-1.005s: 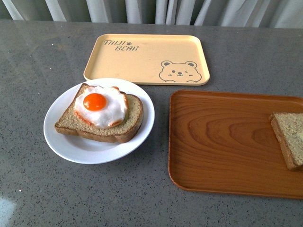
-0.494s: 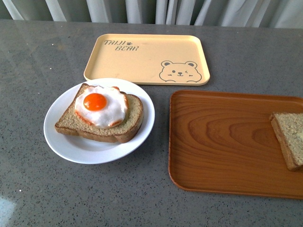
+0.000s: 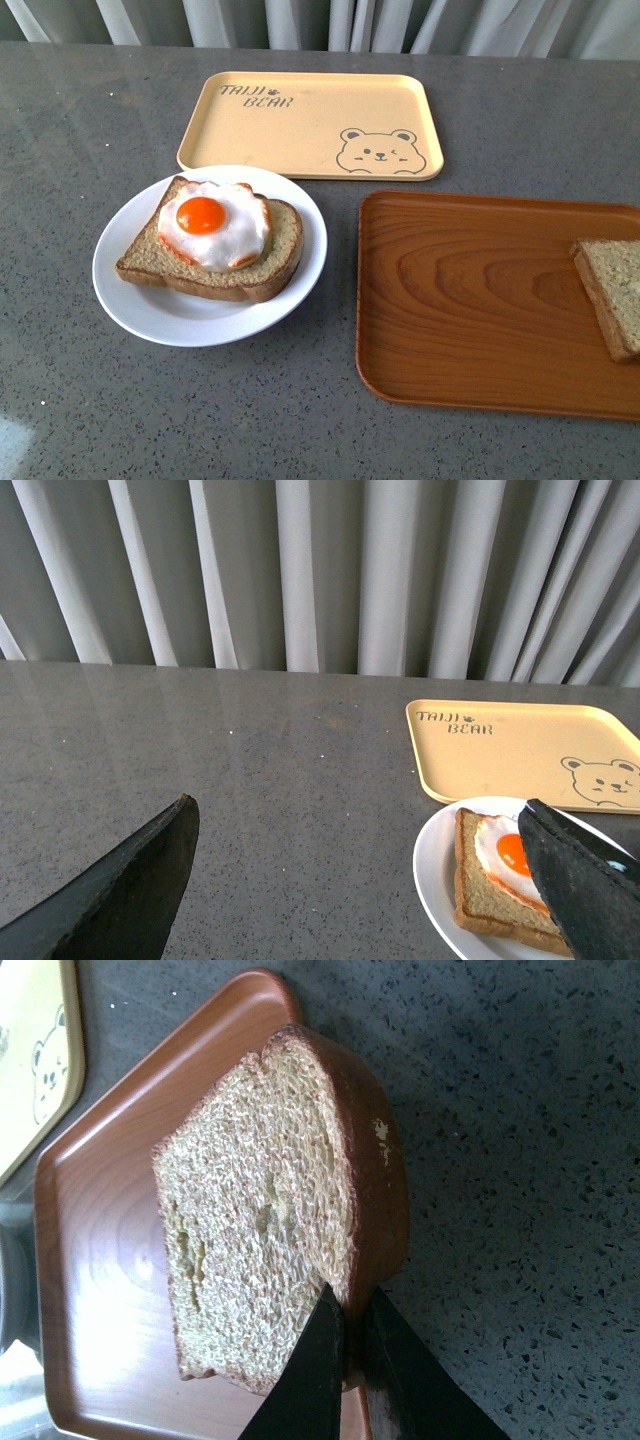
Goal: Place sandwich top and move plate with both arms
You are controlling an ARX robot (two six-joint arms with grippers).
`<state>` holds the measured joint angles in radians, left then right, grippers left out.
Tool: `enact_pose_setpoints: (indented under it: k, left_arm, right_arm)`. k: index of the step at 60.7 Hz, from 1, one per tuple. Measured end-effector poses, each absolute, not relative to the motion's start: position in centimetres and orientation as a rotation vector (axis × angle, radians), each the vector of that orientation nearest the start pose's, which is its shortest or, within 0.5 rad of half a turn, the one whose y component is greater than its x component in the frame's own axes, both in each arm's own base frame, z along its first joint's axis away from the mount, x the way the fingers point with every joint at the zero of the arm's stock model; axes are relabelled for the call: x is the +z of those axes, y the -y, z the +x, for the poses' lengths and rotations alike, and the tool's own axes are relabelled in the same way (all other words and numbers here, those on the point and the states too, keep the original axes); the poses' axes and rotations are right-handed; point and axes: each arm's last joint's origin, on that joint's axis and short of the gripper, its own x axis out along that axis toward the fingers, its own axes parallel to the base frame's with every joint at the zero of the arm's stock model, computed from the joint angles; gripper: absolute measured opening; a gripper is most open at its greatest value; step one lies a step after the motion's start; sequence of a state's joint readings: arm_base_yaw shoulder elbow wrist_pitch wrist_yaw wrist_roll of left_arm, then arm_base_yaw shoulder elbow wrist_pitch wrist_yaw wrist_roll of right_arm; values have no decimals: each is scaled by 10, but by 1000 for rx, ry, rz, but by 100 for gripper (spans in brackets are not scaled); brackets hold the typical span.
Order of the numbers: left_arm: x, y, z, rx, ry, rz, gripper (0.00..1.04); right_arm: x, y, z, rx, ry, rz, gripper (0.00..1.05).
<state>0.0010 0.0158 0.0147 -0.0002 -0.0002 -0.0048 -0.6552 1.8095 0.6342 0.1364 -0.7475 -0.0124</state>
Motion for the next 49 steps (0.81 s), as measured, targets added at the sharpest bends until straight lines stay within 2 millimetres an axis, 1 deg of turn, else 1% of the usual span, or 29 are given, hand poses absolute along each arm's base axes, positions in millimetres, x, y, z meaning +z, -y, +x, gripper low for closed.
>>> enact_pose_setpoints:
  k: [7, 14, 21, 24, 28, 33, 37, 38, 44, 45, 49]
  left_arm:
    - [167, 0, 98, 1, -1, -5, 96]
    - [167, 0, 98, 1, -1, -5, 96]
    - [167, 0, 98, 1, -1, -5, 96]
    - [167, 0, 98, 1, -1, -5, 96]
    - [167, 0, 98, 1, -1, -5, 96]
    - [167, 0, 98, 1, -1, -5, 96]
    - [167, 0, 98, 1, -2, -5, 96]
    - [167, 0, 98, 1, -1, -5, 96]
    - [167, 0, 98, 1, -1, -5, 96]
    - [167, 0, 98, 1, -1, -5, 96]
    - [167, 0, 98, 1, -1, -5, 96]
  right_arm:
    - [91, 153, 231, 106, -774, 686, 2]
    - [109, 150, 229, 136, -737, 714, 2]
    - [128, 141, 231, 171, -699, 726, 2]
    - [137, 134, 233, 191, -684, 728, 2]
    - [150, 113, 236, 239, -659, 730, 2]
    - [158, 93, 239, 281, -639, 723, 2]
    - [165, 66, 246, 325, -619, 723, 2]
    - [166, 63, 247, 330, -617, 725, 2]
    - [171, 7, 264, 389, -593, 765, 2]
    - [171, -5, 267, 395, -592, 775, 2]
    - [165, -39, 276, 399, -611, 805, 2]
